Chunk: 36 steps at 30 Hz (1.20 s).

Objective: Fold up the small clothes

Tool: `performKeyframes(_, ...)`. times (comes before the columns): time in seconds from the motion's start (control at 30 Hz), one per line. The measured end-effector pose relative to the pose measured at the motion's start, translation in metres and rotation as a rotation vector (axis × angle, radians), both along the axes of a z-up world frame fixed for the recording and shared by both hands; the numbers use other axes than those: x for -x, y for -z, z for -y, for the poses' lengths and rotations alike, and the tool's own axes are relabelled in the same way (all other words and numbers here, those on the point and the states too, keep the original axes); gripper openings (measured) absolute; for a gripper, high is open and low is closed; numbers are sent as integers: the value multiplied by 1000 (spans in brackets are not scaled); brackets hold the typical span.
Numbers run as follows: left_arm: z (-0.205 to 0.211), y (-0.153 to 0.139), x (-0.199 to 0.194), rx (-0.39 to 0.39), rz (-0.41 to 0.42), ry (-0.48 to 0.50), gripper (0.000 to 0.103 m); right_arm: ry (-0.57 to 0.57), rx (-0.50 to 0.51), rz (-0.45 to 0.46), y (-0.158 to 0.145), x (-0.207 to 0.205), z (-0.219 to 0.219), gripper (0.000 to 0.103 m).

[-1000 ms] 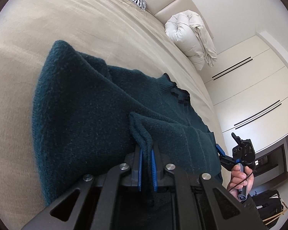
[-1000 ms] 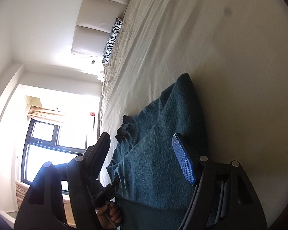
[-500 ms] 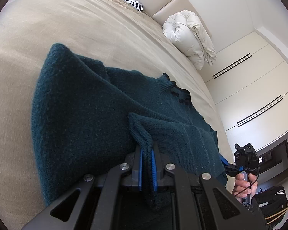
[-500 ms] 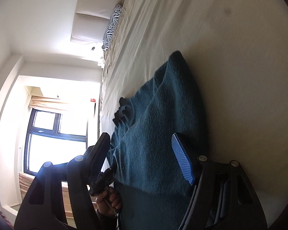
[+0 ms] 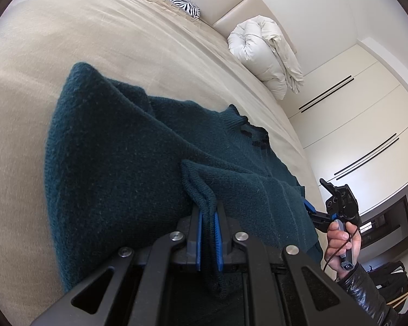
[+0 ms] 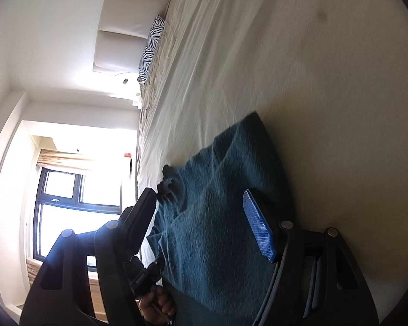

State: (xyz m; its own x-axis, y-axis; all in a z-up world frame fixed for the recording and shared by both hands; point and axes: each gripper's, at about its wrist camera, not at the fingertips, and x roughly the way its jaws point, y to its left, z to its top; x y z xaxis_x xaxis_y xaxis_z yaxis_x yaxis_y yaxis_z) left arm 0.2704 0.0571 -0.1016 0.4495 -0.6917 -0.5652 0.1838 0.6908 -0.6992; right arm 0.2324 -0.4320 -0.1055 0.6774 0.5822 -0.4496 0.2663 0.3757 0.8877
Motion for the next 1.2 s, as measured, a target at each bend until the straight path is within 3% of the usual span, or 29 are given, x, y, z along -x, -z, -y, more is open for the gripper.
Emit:
performKeyframes(0.17, -3, 0, 1, 2, 6, 2, 12, 45, -6, 9, -1, -6, 7, 66)
performKeyframes(0.4, -14, -5, 5, 47, -35, 4, 13, -22, 26, 18, -13, 75, -13, 66)
performKeyframes(0.47, -23, -12, 13, 44, -57, -17, 20, -22, 23, 23, -18, 105, -14, 66)
performKeyframes(0.57, -38, -28, 34, 20, -59, -59, 48, 14, 38, 33, -28, 150, -15, 69)
performKeyframes(0.6, -42, -35, 43, -8, -54, -72, 64, 26, 29, 36, -30, 167, -15, 69)
performKeyframes(0.63, -46, -43, 54, -28, -40, -83, 68, 32, 28, 40, -32, 181, -17, 69)
performKeyframes(0.87, -67, -72, 146, -62, 3, -71, 71, 19, 159, 33, -45, 282, -36, 69)
performKeyframes(1.03, -83, -56, 211, -87, -77, -85, 71, 20, 230, 17, -49, 336, -29, 69)
performKeyframes(1.13, -89, -40, 244, -55, -148, -83, 71, 9, 261, 0, -51, 357, -28, 69)
performKeyframes(1.2, -90, -38, 265, -51, -150, -74, 71, -4, 287, -19, -50, 366, -29, 69)
